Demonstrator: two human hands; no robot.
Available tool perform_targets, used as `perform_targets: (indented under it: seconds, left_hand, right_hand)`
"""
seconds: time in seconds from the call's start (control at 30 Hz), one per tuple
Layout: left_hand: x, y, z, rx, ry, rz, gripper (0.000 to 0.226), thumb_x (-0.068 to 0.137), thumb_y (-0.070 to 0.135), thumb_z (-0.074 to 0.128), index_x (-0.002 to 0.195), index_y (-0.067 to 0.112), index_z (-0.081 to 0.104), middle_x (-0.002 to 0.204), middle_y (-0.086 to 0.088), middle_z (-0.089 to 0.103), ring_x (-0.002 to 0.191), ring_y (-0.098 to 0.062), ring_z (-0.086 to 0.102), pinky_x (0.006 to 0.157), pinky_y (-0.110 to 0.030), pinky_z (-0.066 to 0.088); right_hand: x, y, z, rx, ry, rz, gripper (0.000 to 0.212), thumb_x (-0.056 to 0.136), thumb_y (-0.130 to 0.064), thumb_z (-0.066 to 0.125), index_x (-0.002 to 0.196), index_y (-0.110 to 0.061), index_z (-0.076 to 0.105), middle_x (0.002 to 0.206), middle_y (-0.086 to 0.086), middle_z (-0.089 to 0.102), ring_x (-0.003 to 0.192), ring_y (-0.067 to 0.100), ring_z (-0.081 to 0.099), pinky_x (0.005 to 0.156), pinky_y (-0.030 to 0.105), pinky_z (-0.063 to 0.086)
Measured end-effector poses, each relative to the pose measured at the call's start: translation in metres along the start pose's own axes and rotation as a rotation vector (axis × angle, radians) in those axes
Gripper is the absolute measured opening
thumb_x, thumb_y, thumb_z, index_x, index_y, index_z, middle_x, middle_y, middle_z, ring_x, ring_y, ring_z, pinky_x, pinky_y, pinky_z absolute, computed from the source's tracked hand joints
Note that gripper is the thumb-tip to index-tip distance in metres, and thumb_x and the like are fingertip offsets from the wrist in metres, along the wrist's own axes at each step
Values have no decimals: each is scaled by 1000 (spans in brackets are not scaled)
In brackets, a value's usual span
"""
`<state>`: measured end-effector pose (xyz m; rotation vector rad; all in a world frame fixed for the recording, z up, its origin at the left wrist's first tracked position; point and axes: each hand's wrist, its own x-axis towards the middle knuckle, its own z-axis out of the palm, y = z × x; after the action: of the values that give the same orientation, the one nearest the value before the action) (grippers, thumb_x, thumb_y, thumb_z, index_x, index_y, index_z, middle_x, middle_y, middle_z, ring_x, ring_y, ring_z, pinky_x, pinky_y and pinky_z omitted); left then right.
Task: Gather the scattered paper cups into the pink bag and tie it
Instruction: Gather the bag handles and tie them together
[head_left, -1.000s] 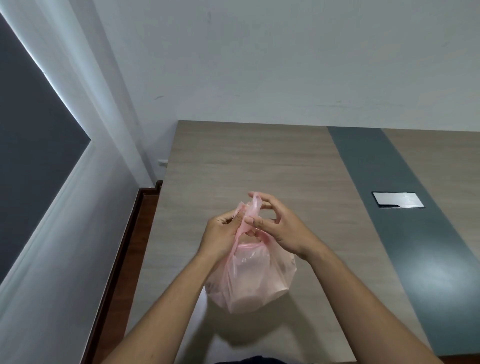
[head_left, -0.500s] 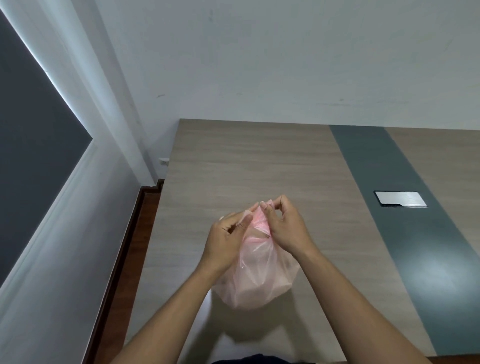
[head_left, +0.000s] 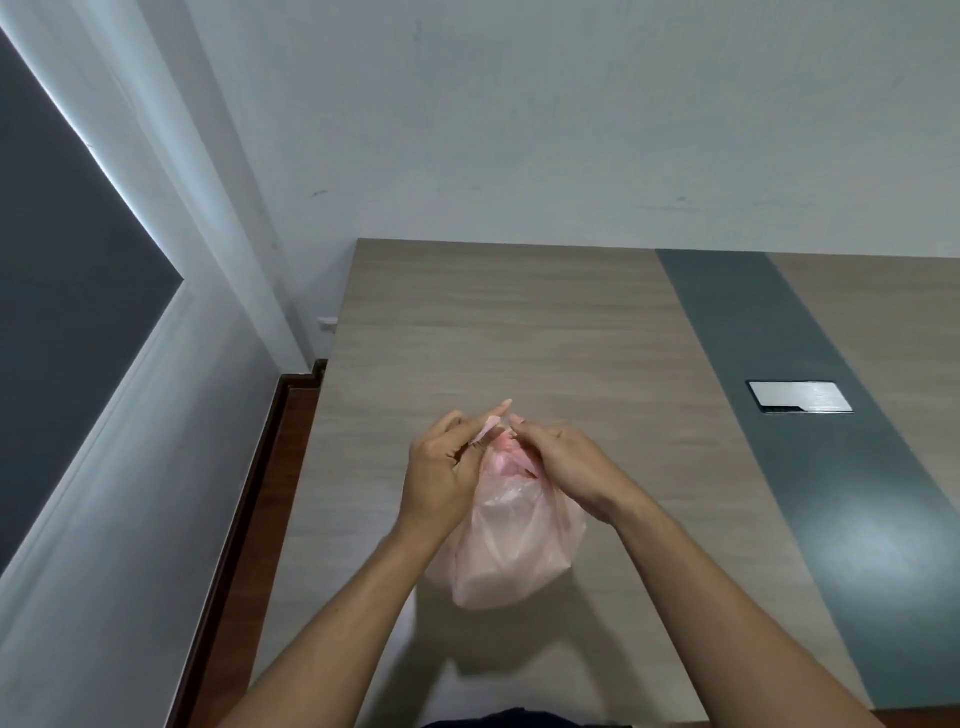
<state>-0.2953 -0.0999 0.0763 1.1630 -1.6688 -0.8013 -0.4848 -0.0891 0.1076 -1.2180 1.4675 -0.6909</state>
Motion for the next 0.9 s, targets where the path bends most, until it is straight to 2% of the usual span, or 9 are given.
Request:
perform_targets:
  seconds: [0.13, 0.23, 0.33, 0.43, 0.5, 0.6, 0.7, 0.83, 0.9]
  left_hand:
    - [-2, -4, -1, -98, 7, -169, 28, 112, 32, 69, 137, 32, 82, 95, 4, 75, 84, -11, 70, 78, -26, 56]
    - [-3, -7, -2, -190, -31, -303, 23, 111, 41, 70, 123, 35, 88, 102, 5, 88, 94, -6, 80, 88, -38, 63]
    - [-5, -13, -1, -180, -82, -397, 29, 108, 53, 70, 104, 34, 92, 84, -7, 84, 72, -16, 67, 71, -36, 54]
    - [-4, -17, -3, -157, -119, -469, 32, 106, 56, 70, 99, 32, 91, 90, -11, 85, 82, -11, 67, 78, -33, 51]
    - [-2, -17, -6, -167, -154, -502, 28, 107, 55, 69, 96, 41, 91, 96, 6, 88, 90, -1, 77, 84, -27, 57]
    - [-3, -12, -10, -161, -188, -533, 37, 107, 61, 65, 86, 44, 89, 92, 18, 87, 81, 8, 75, 72, -14, 52]
    - [-4, -13, -10, -226, -186, -599, 40, 107, 64, 64, 89, 38, 90, 89, 12, 86, 76, 2, 73, 74, -24, 53]
    - [-5, -9, -8, -305, -185, -599, 42, 108, 61, 65, 92, 33, 91, 91, 7, 88, 81, -1, 78, 73, -17, 54]
    - [-5, -11, -5, -286, -164, -592, 42, 108, 59, 66, 94, 27, 90, 90, -7, 86, 80, -13, 77, 76, -28, 57]
  right_hand:
    - [-1, 7, -6, 50, -189, 47, 39, 92, -36, 58, 93, 3, 60, 93, 10, 61, 87, 29, 53, 83, 56, 44]
    - [-5, 12, -2, -119, -249, 5, 32, 90, -31, 68, 107, -4, 63, 92, -2, 65, 84, 15, 61, 77, 42, 49]
    - [-2, 19, 4, -280, -130, -53, 32, 91, -37, 77, 98, -9, 65, 83, 0, 65, 73, 10, 54, 70, 37, 42]
    - [0, 24, 11, -338, -11, -102, 47, 91, -50, 84, 90, -9, 62, 75, -5, 60, 66, 10, 49, 64, 35, 38]
    - [-1, 27, 16, -327, 51, -169, 55, 91, -64, 80, 84, -13, 60, 68, -15, 56, 61, 6, 46, 59, 31, 41]
    - [0, 30, 17, -281, 111, -238, 51, 103, -65, 66, 81, -18, 65, 75, -15, 65, 67, 6, 61, 72, 40, 59]
    - [2, 30, 14, -339, 176, -288, 42, 108, -59, 59, 79, -30, 70, 89, -6, 68, 78, 9, 71, 74, 29, 57]
    - [1, 28, 16, -312, 120, -239, 51, 110, -65, 47, 85, -28, 71, 87, -11, 67, 83, 4, 67, 80, 29, 53]
    - [-2, 27, 16, -308, 38, -188, 50, 101, -74, 57, 82, -28, 61, 78, -20, 62, 71, 0, 59, 68, 22, 48]
